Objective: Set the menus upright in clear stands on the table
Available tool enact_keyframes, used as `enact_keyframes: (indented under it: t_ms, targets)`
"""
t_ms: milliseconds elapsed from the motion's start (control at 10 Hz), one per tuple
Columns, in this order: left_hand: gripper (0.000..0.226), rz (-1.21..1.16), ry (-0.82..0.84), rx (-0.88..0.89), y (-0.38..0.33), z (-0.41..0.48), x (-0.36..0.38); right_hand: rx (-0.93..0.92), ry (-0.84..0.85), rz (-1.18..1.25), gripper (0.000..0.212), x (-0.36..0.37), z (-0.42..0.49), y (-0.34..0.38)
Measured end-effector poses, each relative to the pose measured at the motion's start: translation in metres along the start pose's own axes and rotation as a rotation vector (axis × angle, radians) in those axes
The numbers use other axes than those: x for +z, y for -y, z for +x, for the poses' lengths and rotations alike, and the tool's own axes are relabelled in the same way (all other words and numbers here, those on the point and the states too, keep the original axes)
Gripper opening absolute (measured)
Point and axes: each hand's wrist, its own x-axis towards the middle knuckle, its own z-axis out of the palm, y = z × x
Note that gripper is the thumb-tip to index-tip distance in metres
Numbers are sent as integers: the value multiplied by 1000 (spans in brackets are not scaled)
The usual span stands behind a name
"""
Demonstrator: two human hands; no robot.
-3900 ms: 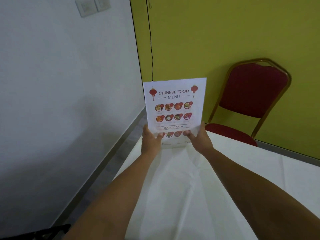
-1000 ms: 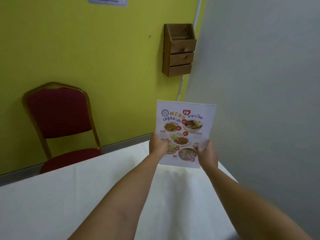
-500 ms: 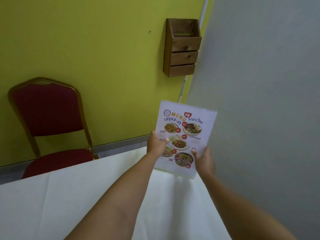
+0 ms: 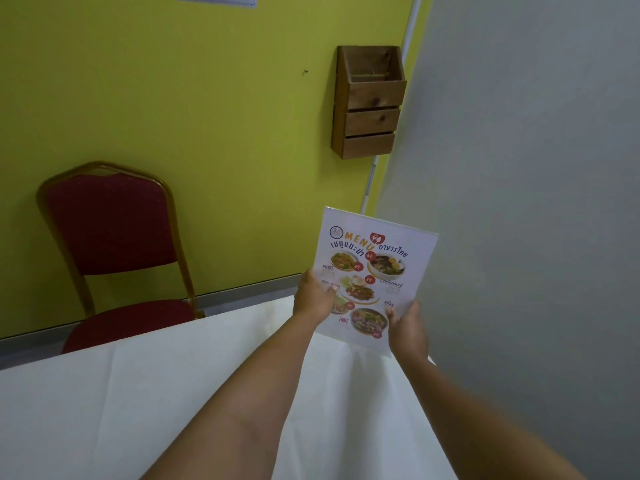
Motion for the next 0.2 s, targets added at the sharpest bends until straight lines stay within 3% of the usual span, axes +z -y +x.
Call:
enact_keyframes:
  t_ms: [100, 200]
  targets:
    - [74, 354, 92, -15, 17, -8, -3, -13, 97, -59, 35, -3, -1, -8]
    - [78, 522, 115, 21, 30, -25, -14, -12, 116, -116, 63, 1, -1, -19]
